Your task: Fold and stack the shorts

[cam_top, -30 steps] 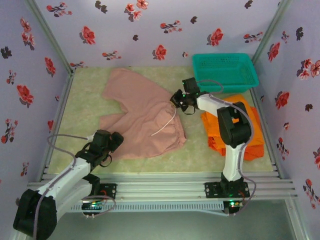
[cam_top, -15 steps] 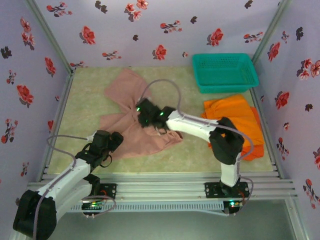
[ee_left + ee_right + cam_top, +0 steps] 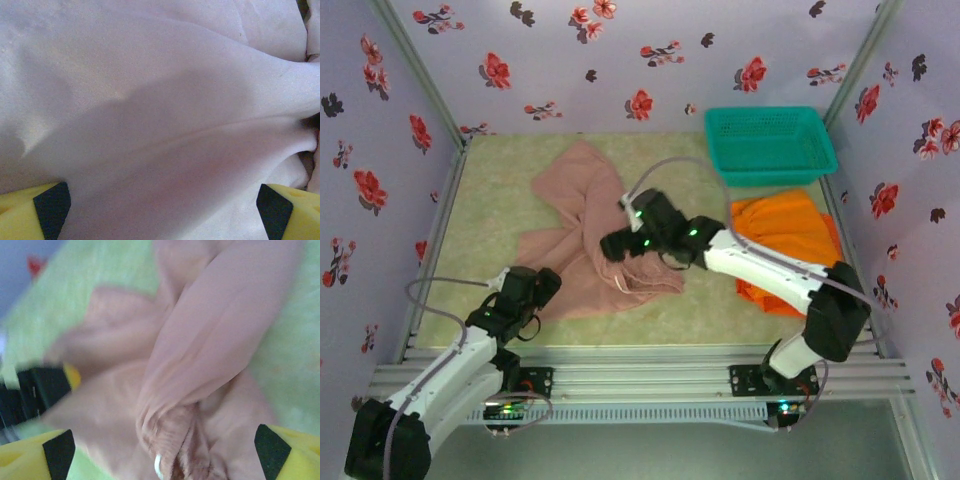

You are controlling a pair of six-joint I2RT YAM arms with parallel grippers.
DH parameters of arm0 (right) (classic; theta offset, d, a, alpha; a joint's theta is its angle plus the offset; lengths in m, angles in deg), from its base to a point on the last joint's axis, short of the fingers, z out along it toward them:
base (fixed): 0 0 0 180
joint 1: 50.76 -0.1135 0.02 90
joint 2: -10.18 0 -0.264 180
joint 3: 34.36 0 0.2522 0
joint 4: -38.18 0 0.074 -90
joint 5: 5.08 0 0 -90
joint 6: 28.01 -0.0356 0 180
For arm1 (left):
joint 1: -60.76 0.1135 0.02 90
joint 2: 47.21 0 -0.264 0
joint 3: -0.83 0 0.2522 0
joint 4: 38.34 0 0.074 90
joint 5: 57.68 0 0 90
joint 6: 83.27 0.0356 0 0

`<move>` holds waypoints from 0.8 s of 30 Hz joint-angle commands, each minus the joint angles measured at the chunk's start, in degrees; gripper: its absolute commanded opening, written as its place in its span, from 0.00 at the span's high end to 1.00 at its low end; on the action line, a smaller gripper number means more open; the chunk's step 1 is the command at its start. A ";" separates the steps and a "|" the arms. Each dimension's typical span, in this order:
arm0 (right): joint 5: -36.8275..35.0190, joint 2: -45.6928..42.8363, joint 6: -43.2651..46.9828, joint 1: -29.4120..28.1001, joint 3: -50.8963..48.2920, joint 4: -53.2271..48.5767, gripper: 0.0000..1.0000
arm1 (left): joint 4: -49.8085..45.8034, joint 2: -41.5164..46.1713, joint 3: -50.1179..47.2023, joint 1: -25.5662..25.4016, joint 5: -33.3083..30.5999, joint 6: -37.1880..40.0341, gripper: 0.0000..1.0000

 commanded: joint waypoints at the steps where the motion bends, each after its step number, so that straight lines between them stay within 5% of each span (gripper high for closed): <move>1: 2.14 2.67 -11.96 4.56 0.01 -0.36 0.05 | -2.39 0.01 -0.22 -0.27 -2.31 -0.70 0.01; 4: 6.15 7.46 -18.85 7.55 1.75 -3.70 0.08 | -2.46 0.02 -0.22 -0.30 -2.31 -0.69 0.01; 8: 14.60 12.45 -29.78 9.53 -0.88 6.75 0.10 | -2.33 0.03 -0.54 -0.34 -2.28 -0.78 0.01; 16: 15.21 29.50 -27.60 10.60 17.98 2.10 0.19 | -2.15 0.01 -1.05 -0.34 -2.22 -1.16 0.01; 20: 15.49 38.24 -26.55 10.68 29.06 -2.45 0.38 | -2.12 0.20 -1.29 -0.28 -2.22 -1.21 0.01; 24: 14.72 44.34 -24.62 10.60 39.09 -10.91 0.69 | -2.12 0.30 -1.55 -0.28 -2.13 -1.21 0.01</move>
